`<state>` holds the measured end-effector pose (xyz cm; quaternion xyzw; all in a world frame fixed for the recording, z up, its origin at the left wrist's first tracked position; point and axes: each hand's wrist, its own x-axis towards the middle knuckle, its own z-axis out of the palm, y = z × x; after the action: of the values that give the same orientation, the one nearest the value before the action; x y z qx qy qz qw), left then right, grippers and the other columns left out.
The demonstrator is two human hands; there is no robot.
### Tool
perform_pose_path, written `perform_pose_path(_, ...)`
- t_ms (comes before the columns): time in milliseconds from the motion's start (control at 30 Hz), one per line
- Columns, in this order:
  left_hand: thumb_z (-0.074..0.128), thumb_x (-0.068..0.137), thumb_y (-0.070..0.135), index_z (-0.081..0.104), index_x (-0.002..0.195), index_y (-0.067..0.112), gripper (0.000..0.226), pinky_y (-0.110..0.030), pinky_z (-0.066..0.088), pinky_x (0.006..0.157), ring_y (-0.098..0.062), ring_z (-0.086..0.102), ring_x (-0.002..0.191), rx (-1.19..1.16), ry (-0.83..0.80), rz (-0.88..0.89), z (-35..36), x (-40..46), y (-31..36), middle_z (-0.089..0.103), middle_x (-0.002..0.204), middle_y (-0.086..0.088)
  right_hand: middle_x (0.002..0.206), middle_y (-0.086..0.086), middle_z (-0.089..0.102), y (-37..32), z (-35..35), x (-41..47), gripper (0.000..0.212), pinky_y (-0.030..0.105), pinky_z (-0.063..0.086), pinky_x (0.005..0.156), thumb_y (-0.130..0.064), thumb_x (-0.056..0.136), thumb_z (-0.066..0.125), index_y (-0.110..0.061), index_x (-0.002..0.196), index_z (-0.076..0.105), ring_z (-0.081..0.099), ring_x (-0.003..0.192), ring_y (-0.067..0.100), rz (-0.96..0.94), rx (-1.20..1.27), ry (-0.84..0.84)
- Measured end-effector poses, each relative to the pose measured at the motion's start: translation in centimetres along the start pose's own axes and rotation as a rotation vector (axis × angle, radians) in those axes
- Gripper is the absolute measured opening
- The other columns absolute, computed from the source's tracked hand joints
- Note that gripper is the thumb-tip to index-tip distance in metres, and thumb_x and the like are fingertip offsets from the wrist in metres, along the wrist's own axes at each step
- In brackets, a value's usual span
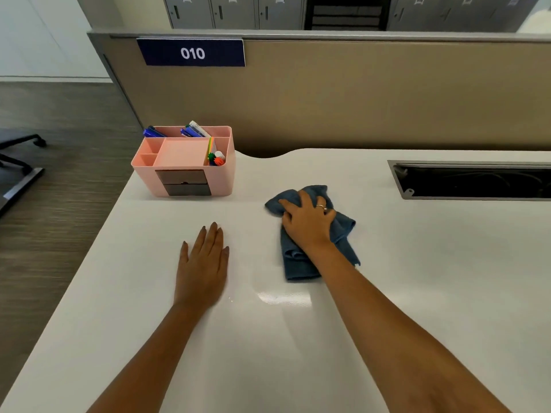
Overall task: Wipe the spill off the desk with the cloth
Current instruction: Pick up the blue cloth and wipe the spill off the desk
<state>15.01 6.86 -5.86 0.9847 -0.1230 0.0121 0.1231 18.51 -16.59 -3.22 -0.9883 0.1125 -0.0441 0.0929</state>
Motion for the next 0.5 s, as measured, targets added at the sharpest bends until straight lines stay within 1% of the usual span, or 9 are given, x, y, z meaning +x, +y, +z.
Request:
perform_pose_path(100, 0.016, 0.099, 0.038, 0.009, 0.149, 0.020, 0.054, -0.043, 0.005, 0.119, -0.011, 0.003, 0.147, -0.028, 0.007, 0.001, 0.1, 0.1, 0.0, 0.009, 0.159, 0.007, 0.145, 0.006, 0.038, 6.9, -1.6, 0.5, 0.037, 0.059, 0.029, 0.096, -0.039, 0.090, 0.045, -0.044, 0.127, 0.050, 0.031, 0.127, 0.042, 0.201, -0.027, 0.035)
perform_pose_path(200, 0.017, 0.099, 0.038, 0.009, 0.150, 0.020, 0.054, -0.043, 0.004, 0.119, -0.011, 0.003, 0.147, -0.030, 0.007, 0.000, 0.2, 0.0, 0.0, 0.009, 0.159, 0.007, 0.140, 0.012, 0.042, 14.1, -3.3, -0.3, 0.037, 0.063, 0.027, 0.096, -0.037, 0.090, 0.048, -0.043, 0.126, 0.051, 0.034, 0.123, 0.046, 0.390, -0.056, 0.087)
perform_pose_path(267, 0.017, 0.099, 0.038, 0.009, 0.149, 0.019, 0.054, -0.043, 0.004, 0.119, -0.011, 0.003, 0.147, -0.037, 0.005, -0.003, 0.2, -0.1, 0.0, 0.009, 0.159, 0.007, 0.138, 0.015, 0.042, 17.8, -3.9, -1.2, 0.037, 0.065, 0.026, 0.097, -0.036, 0.090, 0.048, -0.041, 0.127, 0.053, 0.034, 0.122, 0.049, 0.487, -0.057, 0.116)
perform_pose_path(367, 0.017, 0.099, 0.038, 0.009, 0.150, 0.019, 0.055, -0.043, 0.004, 0.119, -0.012, 0.003, 0.147, -0.043, 0.004, 0.000, 0.1, -0.1, 0.1, 0.009, 0.159, 0.006, 0.136, 0.016, 0.043, 19.8, -4.2, -1.8, 0.038, 0.067, 0.025, 0.097, -0.035, 0.091, 0.046, -0.039, 0.128, 0.053, 0.032, 0.123, 0.051, 0.551, -0.058, 0.143)
perform_pose_path(500, 0.018, 0.099, 0.036, 0.008, 0.150, 0.018, 0.054, -0.044, 0.004, 0.119, -0.013, 0.003, 0.147, -0.032, 0.009, 0.002, -0.1, -0.1, 0.2, 0.008, 0.160, 0.005, 0.138, 0.016, 0.040, 18.4, -3.9, -1.4, 0.040, 0.066, 0.022, 0.098, -0.038, 0.091, 0.042, -0.037, 0.129, 0.051, 0.027, 0.127, 0.051, 0.593, -0.051, 0.139)
